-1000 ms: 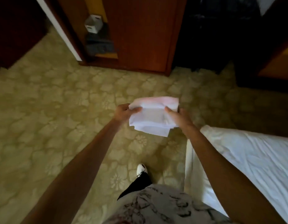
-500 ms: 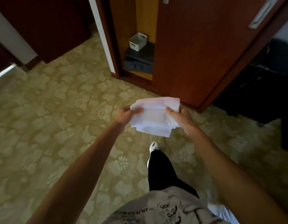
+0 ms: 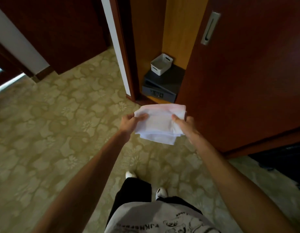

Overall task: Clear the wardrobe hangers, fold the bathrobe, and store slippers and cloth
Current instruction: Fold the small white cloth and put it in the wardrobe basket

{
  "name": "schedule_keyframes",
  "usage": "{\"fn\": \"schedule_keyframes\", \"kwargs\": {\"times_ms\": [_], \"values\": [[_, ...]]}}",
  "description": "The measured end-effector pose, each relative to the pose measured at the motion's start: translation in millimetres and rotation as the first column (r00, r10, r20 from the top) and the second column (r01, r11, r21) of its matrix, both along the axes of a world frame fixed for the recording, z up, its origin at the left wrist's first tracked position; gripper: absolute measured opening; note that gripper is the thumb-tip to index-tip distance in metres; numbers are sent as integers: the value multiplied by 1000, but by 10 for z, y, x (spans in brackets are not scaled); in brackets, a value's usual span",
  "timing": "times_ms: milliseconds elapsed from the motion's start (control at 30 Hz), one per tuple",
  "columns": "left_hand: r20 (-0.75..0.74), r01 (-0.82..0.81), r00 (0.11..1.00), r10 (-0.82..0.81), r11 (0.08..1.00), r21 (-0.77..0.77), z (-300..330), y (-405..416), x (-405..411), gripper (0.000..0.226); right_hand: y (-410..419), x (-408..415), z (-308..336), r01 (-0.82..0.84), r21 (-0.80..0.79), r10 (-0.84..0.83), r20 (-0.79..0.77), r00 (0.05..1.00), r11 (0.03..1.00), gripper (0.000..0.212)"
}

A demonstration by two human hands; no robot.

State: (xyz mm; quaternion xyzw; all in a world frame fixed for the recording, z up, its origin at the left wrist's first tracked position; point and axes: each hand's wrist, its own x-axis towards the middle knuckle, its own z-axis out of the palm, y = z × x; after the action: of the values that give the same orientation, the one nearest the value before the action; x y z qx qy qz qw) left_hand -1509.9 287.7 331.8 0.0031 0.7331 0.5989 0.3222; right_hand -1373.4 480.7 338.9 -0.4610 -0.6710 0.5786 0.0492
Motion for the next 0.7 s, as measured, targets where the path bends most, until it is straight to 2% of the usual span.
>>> {"fn": "schedule_keyframes", "kwargs": {"times_ms": [67, 167, 300, 367, 533, 633, 700], "values": [[2, -15, 1000, 15, 1000, -20, -90, 185, -437, 29, 209, -465, -88, -11, -7, 11, 7, 1000, 1000, 40], [8, -10, 1000, 10, 999, -30, -215, 500, -1133, 31, 494, -1169, -179, -12, -33, 13, 24, 1000, 999, 32], [34, 5, 999, -4, 1000, -15, -358, 962, -2125, 22, 919, -2148, -338, 7, -31, -6, 20, 1000, 999, 33], [68, 30, 997, -29, 1000, -8, -455, 1202, -2625, 27, 1148, -2620, -435, 16, -31, -15, 35, 999, 999, 29], [155, 17, 988, -10, 999, -41, -768, 1806, -3676, 42, 1793, -3680, -695, -10, -38, 14, 104, 994, 999, 49], [182, 24, 983, -13, 998, -60, -942, 2192, -4129, 38, 2211, -4159, -826, -39, -59, 47, 135, 990, 997, 26], [192, 20, 981, -6, 997, -73, -1021, 2464, -4388, 28, 2496, -4430, -908, -58, -45, 65, 163, 985, 997, 26]]}}
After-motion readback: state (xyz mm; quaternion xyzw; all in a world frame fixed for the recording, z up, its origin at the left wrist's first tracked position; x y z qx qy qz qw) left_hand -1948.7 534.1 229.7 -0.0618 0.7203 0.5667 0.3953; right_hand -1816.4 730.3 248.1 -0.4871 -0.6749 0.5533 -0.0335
